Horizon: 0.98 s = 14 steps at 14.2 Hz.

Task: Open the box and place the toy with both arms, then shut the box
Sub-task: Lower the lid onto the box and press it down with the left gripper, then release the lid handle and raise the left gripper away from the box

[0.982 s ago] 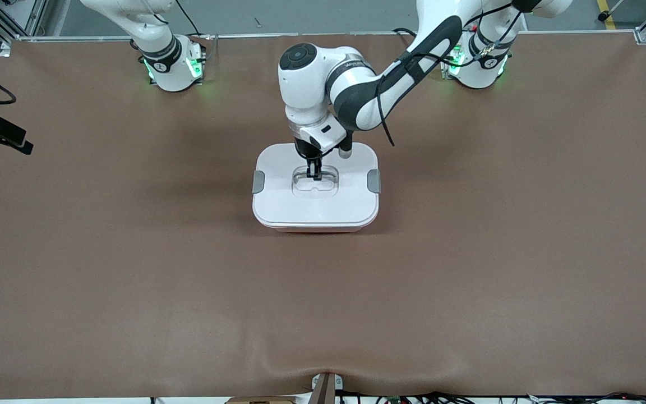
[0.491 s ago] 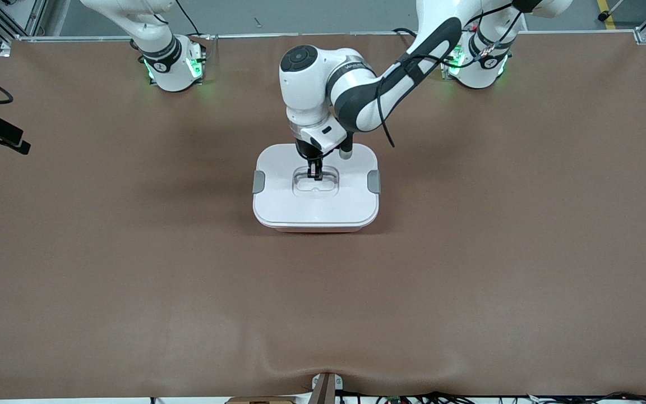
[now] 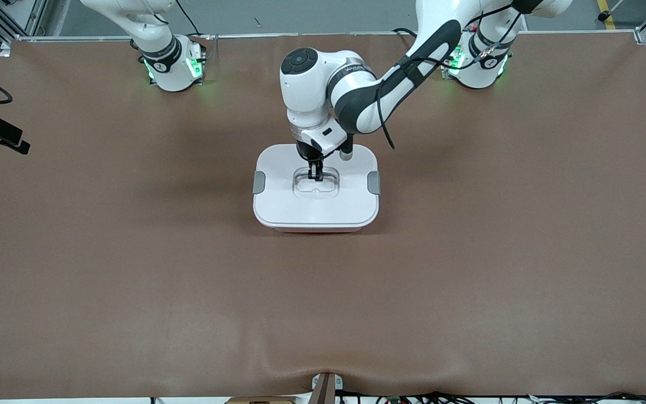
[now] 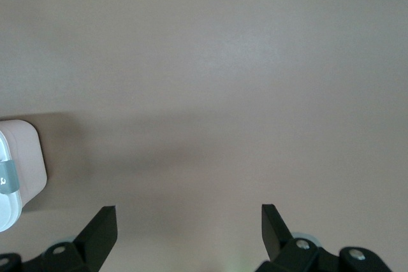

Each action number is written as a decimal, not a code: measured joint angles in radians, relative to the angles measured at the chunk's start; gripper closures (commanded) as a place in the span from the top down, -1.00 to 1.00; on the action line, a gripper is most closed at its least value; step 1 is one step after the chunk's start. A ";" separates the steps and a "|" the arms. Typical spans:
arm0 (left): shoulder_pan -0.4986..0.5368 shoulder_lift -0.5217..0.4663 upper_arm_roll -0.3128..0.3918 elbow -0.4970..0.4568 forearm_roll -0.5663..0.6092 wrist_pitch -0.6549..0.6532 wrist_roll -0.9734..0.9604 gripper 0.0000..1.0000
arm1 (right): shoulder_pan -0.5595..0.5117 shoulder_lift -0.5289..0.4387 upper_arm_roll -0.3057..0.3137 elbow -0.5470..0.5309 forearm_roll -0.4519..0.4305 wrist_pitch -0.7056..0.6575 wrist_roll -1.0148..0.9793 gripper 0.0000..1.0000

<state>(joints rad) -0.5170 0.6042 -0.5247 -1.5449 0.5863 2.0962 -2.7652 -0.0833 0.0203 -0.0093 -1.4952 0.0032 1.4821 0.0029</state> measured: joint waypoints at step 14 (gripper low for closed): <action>0.014 -0.081 0.003 0.007 -0.055 -0.049 0.064 1.00 | 0.000 0.000 0.001 0.000 0.000 -0.001 -0.003 1.00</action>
<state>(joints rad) -0.5026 0.5229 -0.5217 -1.5375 0.5314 2.0475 -2.7016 -0.0830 0.0203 -0.0085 -1.4952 0.0032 1.4813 0.0004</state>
